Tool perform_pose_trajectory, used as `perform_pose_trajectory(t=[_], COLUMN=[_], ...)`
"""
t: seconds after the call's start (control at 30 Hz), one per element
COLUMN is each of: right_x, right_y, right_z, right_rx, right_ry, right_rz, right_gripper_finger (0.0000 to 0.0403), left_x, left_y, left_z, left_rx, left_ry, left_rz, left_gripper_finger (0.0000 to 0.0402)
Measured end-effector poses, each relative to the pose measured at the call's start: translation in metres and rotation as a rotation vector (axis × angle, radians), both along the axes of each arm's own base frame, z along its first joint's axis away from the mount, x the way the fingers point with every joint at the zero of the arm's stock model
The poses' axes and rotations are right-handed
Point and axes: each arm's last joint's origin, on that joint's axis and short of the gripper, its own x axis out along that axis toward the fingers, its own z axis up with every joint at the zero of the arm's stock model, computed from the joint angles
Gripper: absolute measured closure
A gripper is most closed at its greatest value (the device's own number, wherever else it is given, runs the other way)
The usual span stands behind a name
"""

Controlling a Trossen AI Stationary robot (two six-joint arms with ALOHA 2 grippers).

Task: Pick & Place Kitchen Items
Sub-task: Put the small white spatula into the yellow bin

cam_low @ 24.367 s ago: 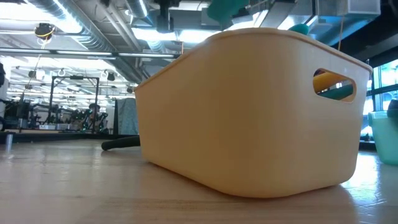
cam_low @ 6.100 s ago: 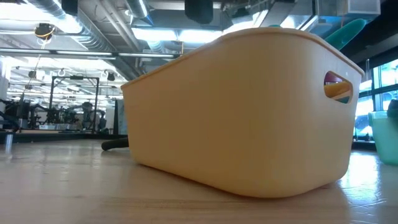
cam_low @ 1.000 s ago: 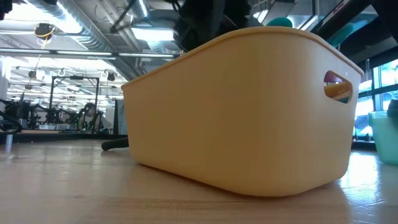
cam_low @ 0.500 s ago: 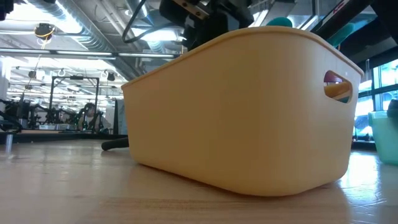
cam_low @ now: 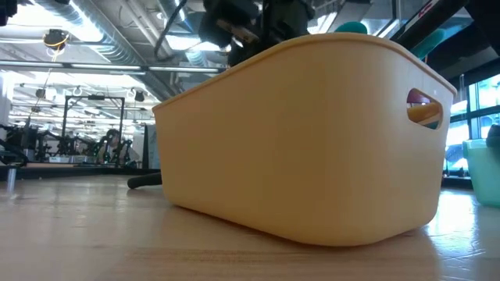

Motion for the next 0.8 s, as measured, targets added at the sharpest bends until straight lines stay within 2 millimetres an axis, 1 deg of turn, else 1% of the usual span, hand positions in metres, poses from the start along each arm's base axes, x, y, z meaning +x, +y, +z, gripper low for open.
perform_pose_trajectory(t=[0.4,0.53,0.8], right_x=[-0.012,-0.010,-0.008], right_y=[0.010,0.014,0.014], right_z=[-0.030,-0.033,-0.032], right_rx=[0.045,0.056,0.064], right_ry=[0.095,0.069,0.049], right_rz=[0.001,0.000,-0.002], right_gripper_finger=[0.0396,0.0396,0.0396], left_x=[0.000,0.000,0.000], left_y=[0.000,0.000,0.000], left_z=[0.000,0.000,0.000], left_rx=[-0.001,-0.001,-0.002], left_ry=[-0.001,0.000,0.000], left_rz=[-0.002,-0.001,0.003], left_gripper_finger=[0.0274,0.0274,0.0274])
